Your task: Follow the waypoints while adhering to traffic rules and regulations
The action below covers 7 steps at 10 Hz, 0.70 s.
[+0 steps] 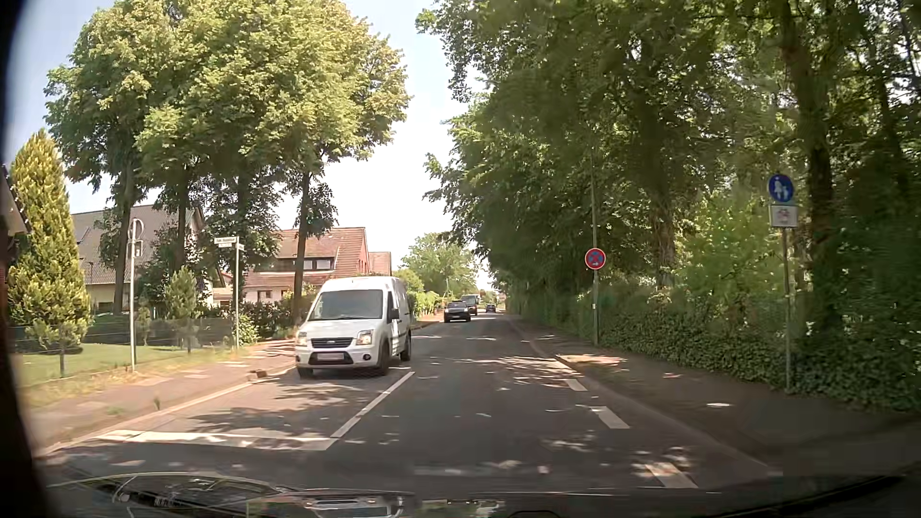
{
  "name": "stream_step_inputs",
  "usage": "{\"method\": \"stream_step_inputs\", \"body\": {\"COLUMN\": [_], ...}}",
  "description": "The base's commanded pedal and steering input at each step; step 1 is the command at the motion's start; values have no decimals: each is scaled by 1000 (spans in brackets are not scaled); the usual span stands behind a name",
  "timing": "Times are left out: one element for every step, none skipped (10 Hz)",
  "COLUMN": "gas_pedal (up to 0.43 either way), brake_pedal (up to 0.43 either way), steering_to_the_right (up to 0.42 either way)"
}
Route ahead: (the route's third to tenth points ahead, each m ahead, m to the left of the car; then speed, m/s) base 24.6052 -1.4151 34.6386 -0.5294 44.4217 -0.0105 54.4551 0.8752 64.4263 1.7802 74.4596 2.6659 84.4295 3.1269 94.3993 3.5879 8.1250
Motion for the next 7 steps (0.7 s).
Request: {"method": "stream_step_inputs", "body": {"gas_pedal": [110,110,118,118,118,118,118], "brake_pedal": [0,0,0,0,0,0,0], "steering_to_the_right": [0,2,2,2,2,2,2]}}
